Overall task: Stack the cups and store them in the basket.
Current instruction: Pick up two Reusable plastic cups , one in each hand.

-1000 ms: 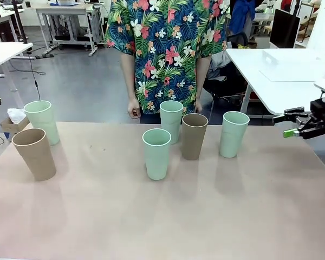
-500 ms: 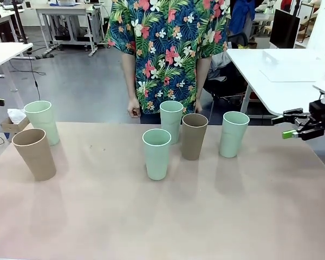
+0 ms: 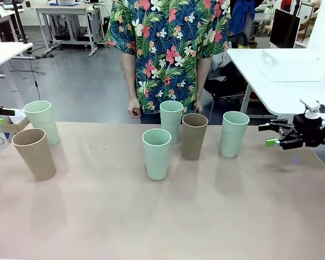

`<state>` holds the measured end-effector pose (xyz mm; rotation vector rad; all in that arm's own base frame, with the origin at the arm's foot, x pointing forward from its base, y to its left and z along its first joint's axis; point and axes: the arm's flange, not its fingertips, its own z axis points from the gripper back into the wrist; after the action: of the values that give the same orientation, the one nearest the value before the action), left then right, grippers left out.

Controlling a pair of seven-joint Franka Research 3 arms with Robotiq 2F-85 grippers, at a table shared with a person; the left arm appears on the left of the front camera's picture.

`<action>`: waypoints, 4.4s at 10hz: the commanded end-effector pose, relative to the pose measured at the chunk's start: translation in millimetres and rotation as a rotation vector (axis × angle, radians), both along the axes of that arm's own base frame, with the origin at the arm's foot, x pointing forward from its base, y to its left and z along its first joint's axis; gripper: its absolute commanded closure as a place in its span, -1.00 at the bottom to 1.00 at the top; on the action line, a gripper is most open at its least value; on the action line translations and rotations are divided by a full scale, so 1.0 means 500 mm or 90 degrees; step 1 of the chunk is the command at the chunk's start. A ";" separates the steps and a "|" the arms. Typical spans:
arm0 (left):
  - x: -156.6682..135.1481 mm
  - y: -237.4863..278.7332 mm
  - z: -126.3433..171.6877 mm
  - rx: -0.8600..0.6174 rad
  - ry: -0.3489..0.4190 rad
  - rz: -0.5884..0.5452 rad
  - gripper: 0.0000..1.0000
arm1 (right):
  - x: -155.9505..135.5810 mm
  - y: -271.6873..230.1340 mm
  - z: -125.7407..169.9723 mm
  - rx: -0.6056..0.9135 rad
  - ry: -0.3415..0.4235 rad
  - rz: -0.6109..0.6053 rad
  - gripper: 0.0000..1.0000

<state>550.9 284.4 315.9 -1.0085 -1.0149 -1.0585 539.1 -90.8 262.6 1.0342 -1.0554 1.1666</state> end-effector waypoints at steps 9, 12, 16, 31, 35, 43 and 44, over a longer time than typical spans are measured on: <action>0.119 0.022 -0.118 -0.139 -0.105 0.003 -1.00 | 0.074 0.075 -0.056 0.104 0.004 -0.031 -1.00; 0.122 0.010 -0.124 -0.136 -0.112 0.013 -1.00 | 0.076 0.086 -0.064 0.110 0.016 -0.031 -1.00; 0.125 -0.019 -0.139 -0.139 -0.104 0.037 -1.00 | 0.085 0.106 -0.081 0.118 0.044 -0.034 -1.00; 0.096 -0.108 -0.160 -0.121 -0.112 0.003 -1.00 | 0.075 0.148 -0.085 0.118 0.054 -0.017 -1.00; 0.098 -0.115 -0.167 -0.131 -0.110 0.002 -1.00 | 0.086 0.168 -0.093 0.122 0.067 -0.013 -1.00; 0.099 -0.156 -0.184 -0.119 -0.094 -0.018 -1.00 | 0.091 0.208 -0.096 0.125 0.093 0.019 -1.00; 0.099 -0.159 -0.186 -0.118 -0.092 -0.020 -1.00 | 0.090 0.212 -0.097 0.127 0.099 0.026 -1.00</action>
<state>610.3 214.6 224.6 -1.1360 -1.2365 -1.0642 578.3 10.5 211.1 1.2647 -1.0606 1.0271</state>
